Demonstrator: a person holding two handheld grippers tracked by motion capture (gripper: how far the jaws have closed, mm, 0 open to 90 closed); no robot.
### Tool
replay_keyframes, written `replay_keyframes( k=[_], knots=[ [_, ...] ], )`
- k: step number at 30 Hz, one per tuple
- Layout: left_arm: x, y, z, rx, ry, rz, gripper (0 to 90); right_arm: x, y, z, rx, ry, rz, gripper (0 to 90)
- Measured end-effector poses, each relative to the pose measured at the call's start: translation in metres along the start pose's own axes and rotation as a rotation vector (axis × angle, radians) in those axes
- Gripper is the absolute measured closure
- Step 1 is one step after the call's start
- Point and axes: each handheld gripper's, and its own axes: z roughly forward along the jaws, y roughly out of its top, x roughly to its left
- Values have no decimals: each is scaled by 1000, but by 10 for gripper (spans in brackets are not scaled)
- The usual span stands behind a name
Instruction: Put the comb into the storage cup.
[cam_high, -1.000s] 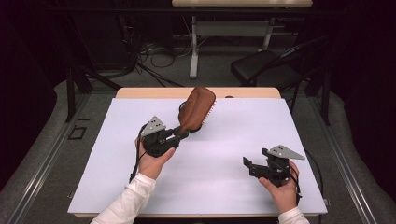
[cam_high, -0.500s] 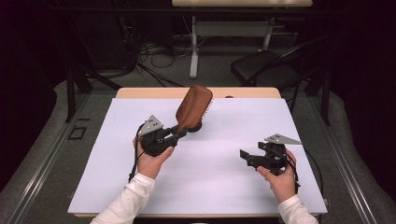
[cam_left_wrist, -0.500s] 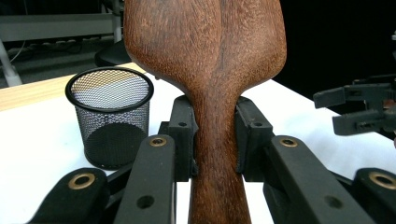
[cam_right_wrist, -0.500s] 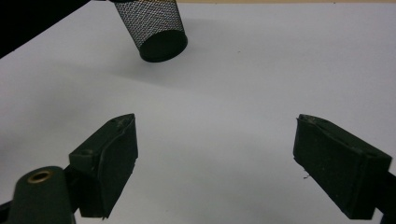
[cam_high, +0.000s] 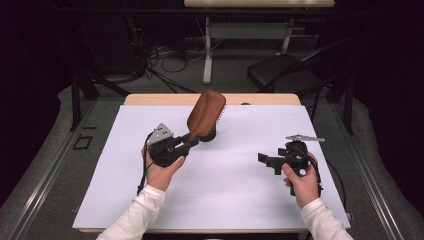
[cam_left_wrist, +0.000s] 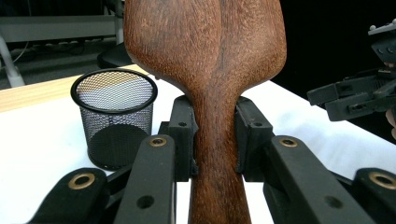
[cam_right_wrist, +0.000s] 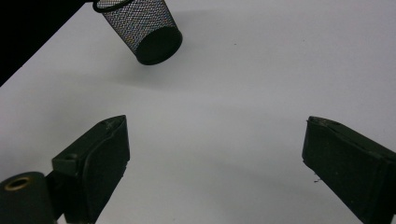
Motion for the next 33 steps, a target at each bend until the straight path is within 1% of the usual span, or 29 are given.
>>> replay_keyframes(
  k=[2,5,9,13,16,17,18,23,25,26,27,28,31,33],
  knots=[
    [0,0,1,0,1,-6,717,-1,4,0,10,-3,8,70],
    [0,0,3,10,3,-3,717,-1,10,0,17,3,17,69],
    [1,1,5,20,4,-2,717,1,20,0,28,0,7,62],
    [1,5,7,31,5,9,717,1,28,0,37,12,8,42],
    [2,9,8,36,-5,4,717,2,34,0,42,22,7,33],
    [2,10,9,41,-11,2,717,3,35,0,42,24,11,31],
    [3,12,10,50,-13,7,717,3,37,0,41,24,6,31],
    [4,19,14,91,-27,17,717,6,44,1,56,25,14,26],
    [5,21,16,101,-38,7,717,7,46,1,59,31,16,19],
    [7,22,17,103,-57,-16,717,7,47,2,60,28,15,19],
    [7,23,18,97,-62,-30,717,8,48,2,62,27,18,19],
    [7,24,18,99,-59,-30,717,8,51,2,67,24,28,19],
    [8,27,20,105,-60,-21,717,8,53,3,74,29,31,19],
    [7,29,21,110,-60,-25,717,9,55,4,77,20,40,6]
  ],
)
